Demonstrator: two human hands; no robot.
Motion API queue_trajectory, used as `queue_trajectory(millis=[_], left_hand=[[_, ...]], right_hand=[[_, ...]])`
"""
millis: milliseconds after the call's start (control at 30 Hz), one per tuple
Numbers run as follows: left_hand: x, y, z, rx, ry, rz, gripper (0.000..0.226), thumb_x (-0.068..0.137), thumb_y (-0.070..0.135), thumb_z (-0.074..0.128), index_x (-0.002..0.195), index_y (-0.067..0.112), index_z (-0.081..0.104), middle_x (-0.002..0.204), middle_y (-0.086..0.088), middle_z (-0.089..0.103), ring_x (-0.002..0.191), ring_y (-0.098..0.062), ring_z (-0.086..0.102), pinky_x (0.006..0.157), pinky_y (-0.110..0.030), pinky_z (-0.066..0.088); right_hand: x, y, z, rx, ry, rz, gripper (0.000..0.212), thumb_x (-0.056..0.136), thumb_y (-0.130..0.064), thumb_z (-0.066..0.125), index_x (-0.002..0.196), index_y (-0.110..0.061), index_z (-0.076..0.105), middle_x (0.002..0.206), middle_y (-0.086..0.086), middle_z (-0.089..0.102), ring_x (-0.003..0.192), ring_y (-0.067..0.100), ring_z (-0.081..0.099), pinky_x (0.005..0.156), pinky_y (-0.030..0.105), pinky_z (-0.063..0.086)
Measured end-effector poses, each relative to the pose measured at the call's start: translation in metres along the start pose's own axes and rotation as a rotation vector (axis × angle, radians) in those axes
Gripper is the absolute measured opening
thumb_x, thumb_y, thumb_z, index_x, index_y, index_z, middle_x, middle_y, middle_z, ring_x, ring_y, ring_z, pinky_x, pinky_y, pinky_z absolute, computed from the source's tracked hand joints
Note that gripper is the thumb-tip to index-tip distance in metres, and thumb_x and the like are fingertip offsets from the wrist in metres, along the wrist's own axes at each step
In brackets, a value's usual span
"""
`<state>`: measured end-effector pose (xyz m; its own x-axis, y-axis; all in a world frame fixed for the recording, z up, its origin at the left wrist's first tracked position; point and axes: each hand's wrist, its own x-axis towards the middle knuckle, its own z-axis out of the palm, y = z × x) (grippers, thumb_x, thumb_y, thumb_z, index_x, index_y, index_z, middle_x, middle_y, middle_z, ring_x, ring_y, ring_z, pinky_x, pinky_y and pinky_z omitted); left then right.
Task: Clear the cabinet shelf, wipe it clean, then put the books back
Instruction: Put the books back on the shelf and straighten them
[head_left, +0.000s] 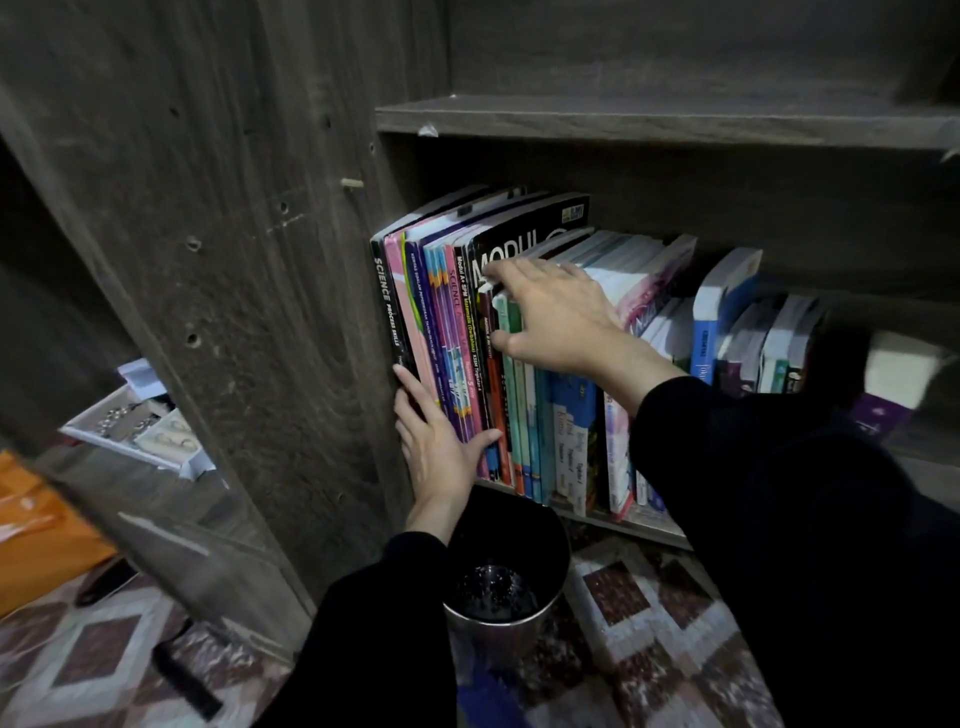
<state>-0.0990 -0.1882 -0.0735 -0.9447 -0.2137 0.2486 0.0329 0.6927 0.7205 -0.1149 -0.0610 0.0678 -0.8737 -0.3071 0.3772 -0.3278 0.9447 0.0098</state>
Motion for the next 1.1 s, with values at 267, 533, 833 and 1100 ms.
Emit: queue_trajectory(millis=[267, 533, 833, 1100], left_hand=[[0.005, 0.002, 0.007, 0.171, 0.116, 0.108, 0.123, 0.073, 0.029, 0.080, 0.146, -0.006, -0.012, 0.148, -0.031, 0.016, 0.134, -0.043, 0.024, 0.112, -0.044, 0.019], [0.002, 0.008, 0.005, 0.232, 0.133, 0.037, 0.118, 0.074, 0.024, 0.080, 0.149, -0.003, -0.007, 0.148, -0.028, 0.019, 0.132, -0.043, 0.026, 0.107, -0.048, 0.028], [-0.034, 0.089, -0.029, -0.202, 0.354, 0.372, 0.065, 0.078, 0.006, 0.067, 0.138, 0.004, 0.041, 0.140, -0.023, 0.029, 0.125, -0.031, 0.027, 0.101, -0.020, 0.017], [-0.046, 0.188, 0.009, 0.090, -0.168, 0.648, 0.066, 0.093, 0.036, 0.053, 0.149, 0.016, 0.024, 0.145, -0.010, 0.035, 0.132, -0.029, 0.021, 0.109, -0.042, 0.024]], right_hand=[[0.003, -0.001, 0.001, 0.002, 0.012, -0.001, 0.069, 0.087, -0.040, 0.058, 0.146, -0.023, 0.028, 0.151, -0.001, 0.037, 0.139, 0.018, 0.033, 0.116, 0.043, 0.018], [0.004, -0.001, 0.000, 0.069, -0.020, -0.004, 0.067, 0.086, -0.039, 0.059, 0.145, -0.023, 0.032, 0.150, 0.001, 0.038, 0.138, 0.021, 0.033, 0.116, 0.044, 0.021], [-0.062, 0.035, -0.021, 0.338, 0.727, 0.212, 0.035, 0.082, -0.020, 0.041, 0.105, -0.013, 0.066, 0.105, 0.005, 0.063, 0.106, 0.022, 0.051, 0.087, 0.033, 0.035], [-0.139, 0.124, -0.009, 0.021, 0.187, 0.667, 0.040, 0.093, -0.035, 0.041, 0.128, -0.022, 0.054, 0.144, 0.003, 0.043, 0.140, 0.023, 0.023, 0.111, 0.048, 0.014]])
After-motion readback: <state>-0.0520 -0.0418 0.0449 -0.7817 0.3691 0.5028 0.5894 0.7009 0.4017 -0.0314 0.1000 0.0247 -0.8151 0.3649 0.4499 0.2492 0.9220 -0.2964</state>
